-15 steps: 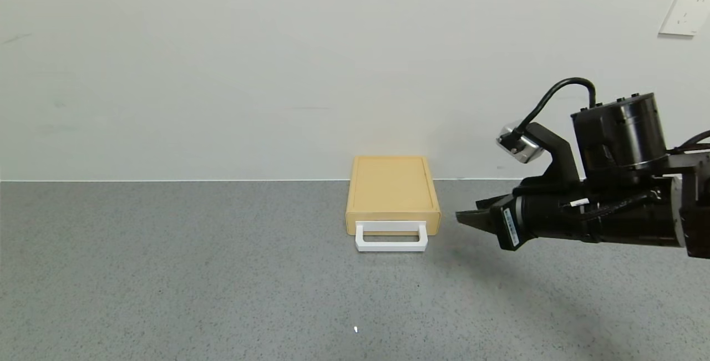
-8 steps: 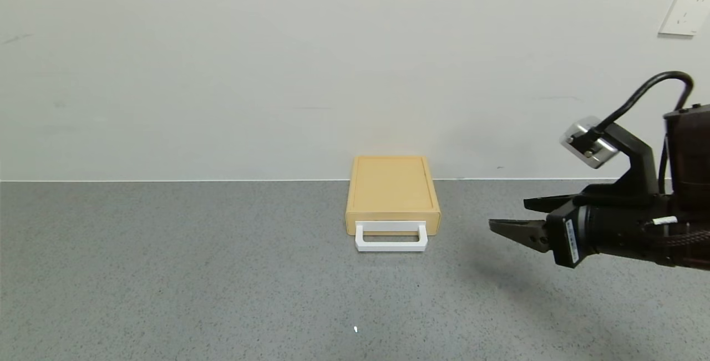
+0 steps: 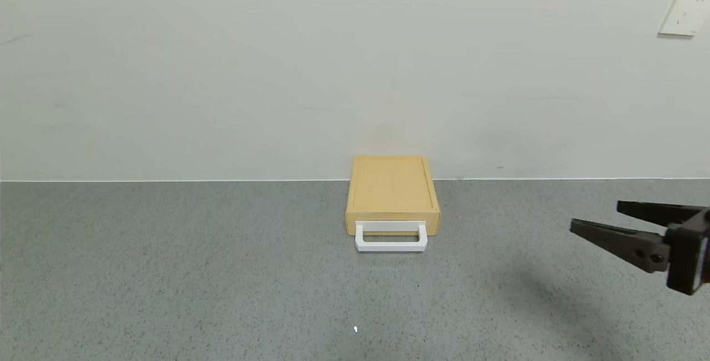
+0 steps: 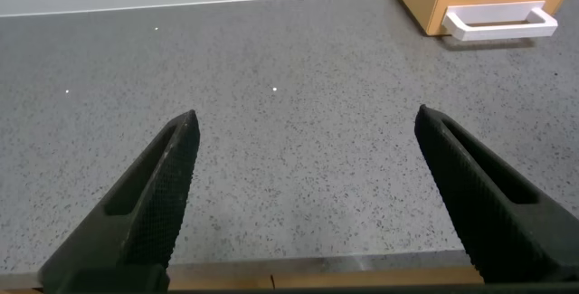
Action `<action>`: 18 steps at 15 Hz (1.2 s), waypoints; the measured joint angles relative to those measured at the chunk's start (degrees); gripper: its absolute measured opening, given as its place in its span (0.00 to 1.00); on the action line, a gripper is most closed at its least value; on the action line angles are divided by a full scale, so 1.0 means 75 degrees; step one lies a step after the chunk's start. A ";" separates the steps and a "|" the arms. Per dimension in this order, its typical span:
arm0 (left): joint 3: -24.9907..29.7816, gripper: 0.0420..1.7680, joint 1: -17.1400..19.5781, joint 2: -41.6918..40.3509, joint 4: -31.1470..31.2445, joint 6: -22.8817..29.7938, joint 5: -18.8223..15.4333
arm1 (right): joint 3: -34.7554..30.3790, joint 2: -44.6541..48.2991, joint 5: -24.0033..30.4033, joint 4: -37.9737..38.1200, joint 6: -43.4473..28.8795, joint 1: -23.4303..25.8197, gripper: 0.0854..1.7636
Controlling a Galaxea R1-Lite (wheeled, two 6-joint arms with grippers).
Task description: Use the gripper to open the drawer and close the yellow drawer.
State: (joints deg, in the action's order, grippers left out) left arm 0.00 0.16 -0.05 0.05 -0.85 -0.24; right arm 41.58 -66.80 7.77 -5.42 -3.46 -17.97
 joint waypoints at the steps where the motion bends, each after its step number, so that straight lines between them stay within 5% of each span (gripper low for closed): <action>1: 0.0000 0.97 0.0000 0.0000 0.0003 0.0000 -0.0003 | -0.0260 0.0359 0.0003 0.0008 -0.0125 0.0215 0.90; 7: 0.0000 0.97 0.0000 0.0000 0.0007 0.0000 0.0000 | -0.1312 0.2661 0.0015 0.0655 -0.0265 0.1552 0.94; 18: 0.0000 0.97 0.0000 0.0000 0.0003 0.0002 0.0000 | -0.1705 0.7149 -0.0091 0.3218 -0.0210 0.2367 0.96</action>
State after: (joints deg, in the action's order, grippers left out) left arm 0.00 0.16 -0.05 0.07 -0.84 -0.24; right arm 28.79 -13.19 7.08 18.71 -5.03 -0.22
